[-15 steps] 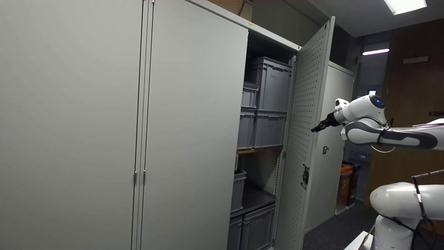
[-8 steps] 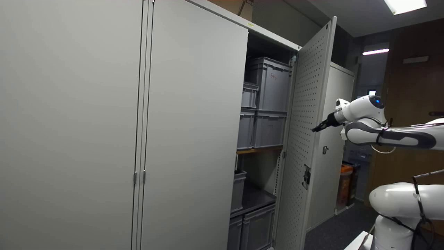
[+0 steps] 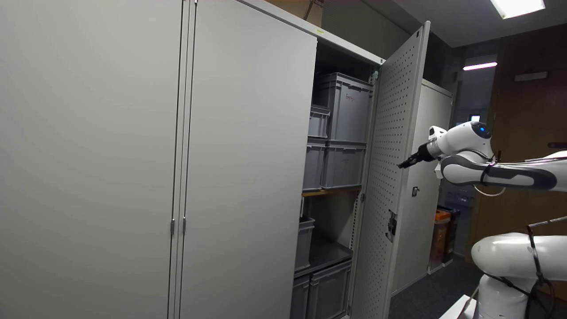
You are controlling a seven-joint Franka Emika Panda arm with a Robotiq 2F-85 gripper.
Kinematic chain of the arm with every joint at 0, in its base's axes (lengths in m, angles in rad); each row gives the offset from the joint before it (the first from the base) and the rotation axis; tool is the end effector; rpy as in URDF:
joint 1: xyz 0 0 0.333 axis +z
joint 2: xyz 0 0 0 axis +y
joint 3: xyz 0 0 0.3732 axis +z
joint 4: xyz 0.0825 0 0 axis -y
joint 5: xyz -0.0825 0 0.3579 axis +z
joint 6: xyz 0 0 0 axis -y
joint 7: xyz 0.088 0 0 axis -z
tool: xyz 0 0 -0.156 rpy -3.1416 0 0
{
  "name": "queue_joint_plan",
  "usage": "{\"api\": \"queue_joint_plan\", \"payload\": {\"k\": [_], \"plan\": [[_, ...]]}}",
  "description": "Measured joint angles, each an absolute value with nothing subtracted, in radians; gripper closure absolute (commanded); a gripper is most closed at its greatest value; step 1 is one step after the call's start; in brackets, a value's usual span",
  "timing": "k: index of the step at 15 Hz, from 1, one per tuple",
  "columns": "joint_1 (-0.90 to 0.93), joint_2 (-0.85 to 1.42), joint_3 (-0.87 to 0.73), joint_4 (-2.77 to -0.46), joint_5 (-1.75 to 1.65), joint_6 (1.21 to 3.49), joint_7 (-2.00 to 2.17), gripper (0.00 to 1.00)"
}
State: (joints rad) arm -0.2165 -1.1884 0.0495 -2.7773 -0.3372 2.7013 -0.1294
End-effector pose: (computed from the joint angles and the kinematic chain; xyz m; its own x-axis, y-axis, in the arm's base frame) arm 0.2220 -0.0260 0.6333 0.5184 0.3597 0.7758 -0.1105 -0.8715 0.4779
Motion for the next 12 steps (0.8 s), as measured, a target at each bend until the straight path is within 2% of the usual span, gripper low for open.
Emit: {"api": "queue_joint_plan", "payload": {"k": [12], "plan": [[-0.216,-1.188,0.097,-2.777,-0.337,2.701,-0.115,0.00]]}}
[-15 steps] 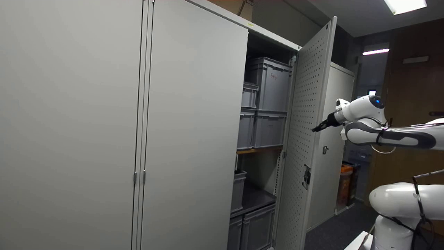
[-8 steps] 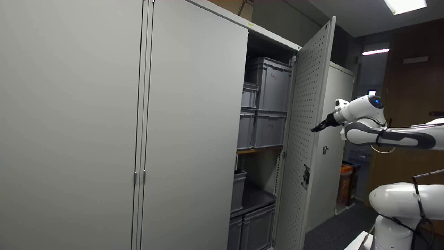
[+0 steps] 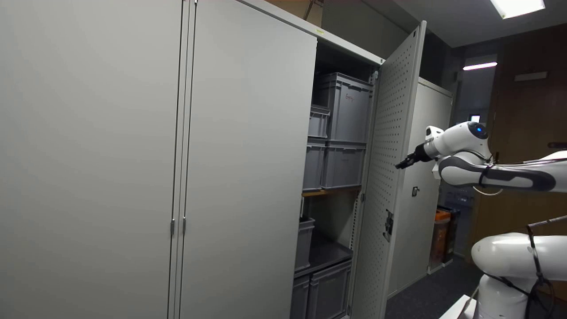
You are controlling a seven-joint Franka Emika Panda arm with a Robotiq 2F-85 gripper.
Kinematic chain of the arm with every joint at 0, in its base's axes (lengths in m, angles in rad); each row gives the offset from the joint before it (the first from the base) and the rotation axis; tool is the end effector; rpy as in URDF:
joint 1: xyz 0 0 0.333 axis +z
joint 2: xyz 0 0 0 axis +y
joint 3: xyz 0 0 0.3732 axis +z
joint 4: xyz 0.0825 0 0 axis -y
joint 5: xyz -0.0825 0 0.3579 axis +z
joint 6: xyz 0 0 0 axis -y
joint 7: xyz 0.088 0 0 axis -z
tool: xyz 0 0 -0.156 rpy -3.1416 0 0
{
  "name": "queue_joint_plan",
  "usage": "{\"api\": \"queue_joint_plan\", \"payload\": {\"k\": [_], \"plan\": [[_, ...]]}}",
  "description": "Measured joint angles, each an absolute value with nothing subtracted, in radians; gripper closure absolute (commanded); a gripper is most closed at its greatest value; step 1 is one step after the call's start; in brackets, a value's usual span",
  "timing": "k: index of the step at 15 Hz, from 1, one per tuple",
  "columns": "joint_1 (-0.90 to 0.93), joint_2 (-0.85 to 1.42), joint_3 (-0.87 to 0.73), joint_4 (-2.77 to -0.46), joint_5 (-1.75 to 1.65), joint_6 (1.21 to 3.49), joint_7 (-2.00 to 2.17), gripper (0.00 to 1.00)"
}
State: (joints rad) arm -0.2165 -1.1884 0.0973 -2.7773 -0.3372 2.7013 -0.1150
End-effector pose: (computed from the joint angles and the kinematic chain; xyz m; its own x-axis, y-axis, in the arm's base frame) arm 0.2252 -0.0091 0.6320 0.5175 0.3898 0.7617 -0.0979 -0.8574 0.5052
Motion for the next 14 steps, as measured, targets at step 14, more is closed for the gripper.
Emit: {"api": "queue_joint_plan", "payload": {"k": [14], "plan": [[-0.238,-1.153,0.105,-2.756,-0.336,2.701,-0.062,0.00]]}}
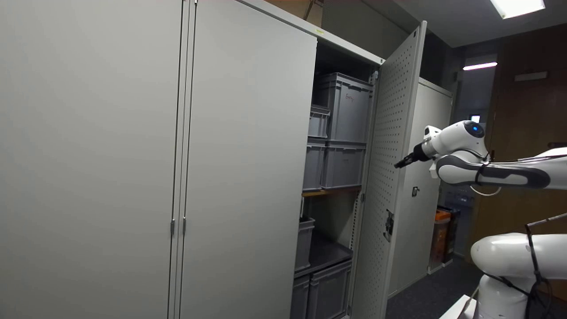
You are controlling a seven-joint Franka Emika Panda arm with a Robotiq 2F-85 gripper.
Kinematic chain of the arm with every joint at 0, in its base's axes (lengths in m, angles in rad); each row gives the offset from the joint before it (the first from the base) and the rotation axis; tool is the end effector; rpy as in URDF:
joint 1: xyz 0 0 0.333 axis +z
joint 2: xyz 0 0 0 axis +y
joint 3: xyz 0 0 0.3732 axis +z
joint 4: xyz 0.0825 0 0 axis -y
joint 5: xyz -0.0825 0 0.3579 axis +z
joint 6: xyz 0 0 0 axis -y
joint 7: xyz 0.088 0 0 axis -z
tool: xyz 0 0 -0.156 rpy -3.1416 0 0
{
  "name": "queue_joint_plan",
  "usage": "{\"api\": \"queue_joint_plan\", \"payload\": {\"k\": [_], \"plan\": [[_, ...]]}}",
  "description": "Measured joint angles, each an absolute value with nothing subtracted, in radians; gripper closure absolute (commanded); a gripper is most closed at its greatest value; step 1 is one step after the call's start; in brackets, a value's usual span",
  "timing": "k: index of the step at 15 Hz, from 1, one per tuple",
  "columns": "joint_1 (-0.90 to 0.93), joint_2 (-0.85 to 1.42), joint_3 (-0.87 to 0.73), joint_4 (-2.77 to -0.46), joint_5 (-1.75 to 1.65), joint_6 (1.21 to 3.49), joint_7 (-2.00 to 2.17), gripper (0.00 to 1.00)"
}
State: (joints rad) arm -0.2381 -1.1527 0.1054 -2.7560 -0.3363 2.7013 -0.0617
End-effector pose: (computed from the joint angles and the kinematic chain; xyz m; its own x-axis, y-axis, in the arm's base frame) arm 0.2345 -0.0122 0.6350 0.5293 0.3368 0.7788 -0.1325 -0.8738 0.4679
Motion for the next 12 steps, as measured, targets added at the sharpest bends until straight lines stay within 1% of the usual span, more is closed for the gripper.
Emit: {"api": "queue_joint_plan", "payload": {"k": [12], "plan": [[-0.235,-1.139,0.147,-2.746,-0.336,2.701,-0.057,0.00]]}}
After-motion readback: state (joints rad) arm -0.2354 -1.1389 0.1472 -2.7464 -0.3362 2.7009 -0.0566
